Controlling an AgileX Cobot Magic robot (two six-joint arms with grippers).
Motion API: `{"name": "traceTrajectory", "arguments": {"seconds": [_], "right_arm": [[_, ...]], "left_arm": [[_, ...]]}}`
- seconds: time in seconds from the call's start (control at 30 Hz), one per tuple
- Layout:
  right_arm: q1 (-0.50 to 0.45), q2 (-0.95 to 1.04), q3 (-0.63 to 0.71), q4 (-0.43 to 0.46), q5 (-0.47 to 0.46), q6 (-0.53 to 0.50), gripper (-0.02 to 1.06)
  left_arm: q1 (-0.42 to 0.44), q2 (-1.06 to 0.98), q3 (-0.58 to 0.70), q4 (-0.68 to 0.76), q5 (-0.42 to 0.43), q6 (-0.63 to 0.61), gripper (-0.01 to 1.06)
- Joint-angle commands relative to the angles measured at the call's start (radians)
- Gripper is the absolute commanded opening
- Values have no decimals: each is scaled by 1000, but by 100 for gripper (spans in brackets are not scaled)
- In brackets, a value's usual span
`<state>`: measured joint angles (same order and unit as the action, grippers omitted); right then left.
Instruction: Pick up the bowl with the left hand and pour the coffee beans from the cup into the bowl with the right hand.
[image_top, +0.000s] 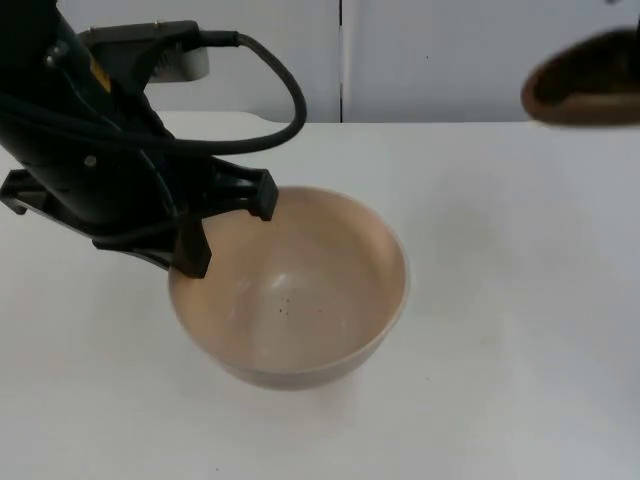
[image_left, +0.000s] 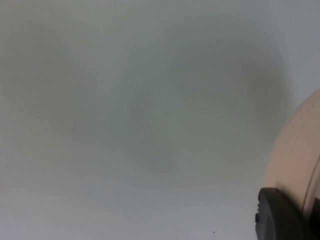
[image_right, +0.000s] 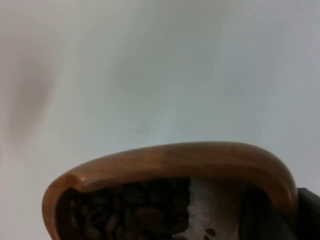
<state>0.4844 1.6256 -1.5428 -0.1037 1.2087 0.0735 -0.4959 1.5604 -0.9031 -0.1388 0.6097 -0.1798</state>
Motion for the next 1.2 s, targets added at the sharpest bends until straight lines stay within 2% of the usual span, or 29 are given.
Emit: {"name": "traceTrajectory", "arguments": {"seconds": [0.0, 0.13, 0.5, 0.97, 1.17], "right_arm": [[-4, -13, -39, 4, 12, -15, 0], [-4, -13, -99, 6, 12, -15, 0], [23, -11, -101, 2, 12, 17, 0], [190, 120, -101, -2, 12, 64, 0], [260, 173, -101, -2, -38, 79, 0]], "left_arm": [[-5, -4, 2, -6, -14, -9, 0], [-5, -4, 2, -6, -14, -9, 0], [-5, -4, 2, -8, -14, -9, 0], [-5, -4, 2, -10, -12, -9, 0], [-5, -4, 2, -10, -10, -9, 0]]}}
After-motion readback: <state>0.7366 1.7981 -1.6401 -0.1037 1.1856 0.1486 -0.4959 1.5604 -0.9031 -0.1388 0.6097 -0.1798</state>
